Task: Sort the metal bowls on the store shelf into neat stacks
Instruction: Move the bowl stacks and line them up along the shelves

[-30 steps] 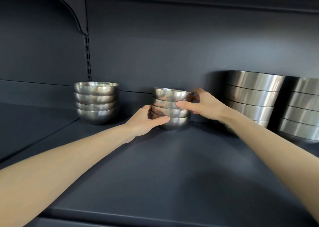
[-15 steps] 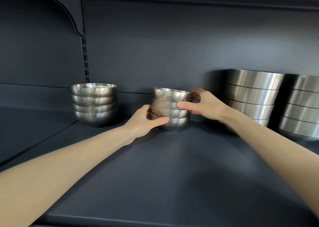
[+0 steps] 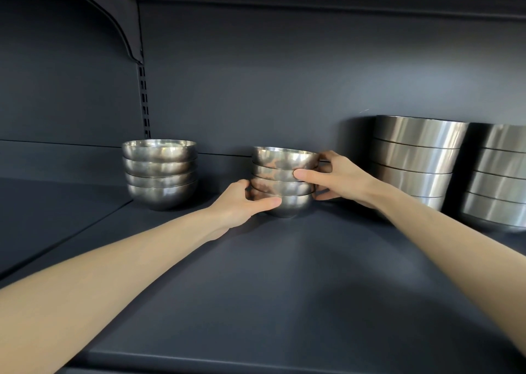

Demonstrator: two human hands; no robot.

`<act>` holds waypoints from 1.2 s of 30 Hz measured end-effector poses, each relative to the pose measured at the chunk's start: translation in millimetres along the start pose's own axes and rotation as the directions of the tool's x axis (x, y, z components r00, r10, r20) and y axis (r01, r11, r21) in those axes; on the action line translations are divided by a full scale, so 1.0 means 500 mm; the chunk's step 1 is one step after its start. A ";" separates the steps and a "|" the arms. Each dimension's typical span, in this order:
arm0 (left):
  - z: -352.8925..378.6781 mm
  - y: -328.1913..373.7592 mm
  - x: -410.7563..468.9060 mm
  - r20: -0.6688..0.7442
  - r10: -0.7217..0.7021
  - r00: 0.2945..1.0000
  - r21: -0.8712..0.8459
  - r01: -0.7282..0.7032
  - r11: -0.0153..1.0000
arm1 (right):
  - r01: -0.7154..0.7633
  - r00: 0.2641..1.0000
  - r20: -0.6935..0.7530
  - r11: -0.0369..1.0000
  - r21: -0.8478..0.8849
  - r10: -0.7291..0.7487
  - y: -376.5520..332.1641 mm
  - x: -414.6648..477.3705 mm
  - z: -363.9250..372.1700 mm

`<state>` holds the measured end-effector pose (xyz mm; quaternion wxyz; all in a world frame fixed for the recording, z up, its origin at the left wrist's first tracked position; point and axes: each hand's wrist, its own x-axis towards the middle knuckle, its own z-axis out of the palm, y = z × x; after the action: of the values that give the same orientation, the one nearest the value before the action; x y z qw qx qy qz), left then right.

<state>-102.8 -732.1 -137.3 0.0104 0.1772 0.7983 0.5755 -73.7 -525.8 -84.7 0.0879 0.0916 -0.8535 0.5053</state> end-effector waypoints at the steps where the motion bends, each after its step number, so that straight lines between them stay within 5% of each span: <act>1: 0.001 0.001 0.000 -0.005 0.005 1.000 -0.008 -0.005 1.000 | 0.003 1.000 -0.002 1.000 0.016 -0.003 0.000 -0.001 0.001; 21: -0.020 0.061 -0.063 -0.125 0.027 0.992 -0.085 -0.038 0.996 | 0.098 0.995 -0.012 0.995 0.005 -0.098 -0.060 -0.037 -0.010; 36: -0.070 0.148 -0.436 -0.405 0.019 0.914 -0.035 -0.037 0.999 | 0.232 0.950 0.188 0.966 0.114 -0.250 -0.217 -0.251 0.083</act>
<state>113.9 -808.1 -98.1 -0.1595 0.0655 0.7685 0.6162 72.1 -605.2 -43.2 0.0582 0.2496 -0.8168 0.5170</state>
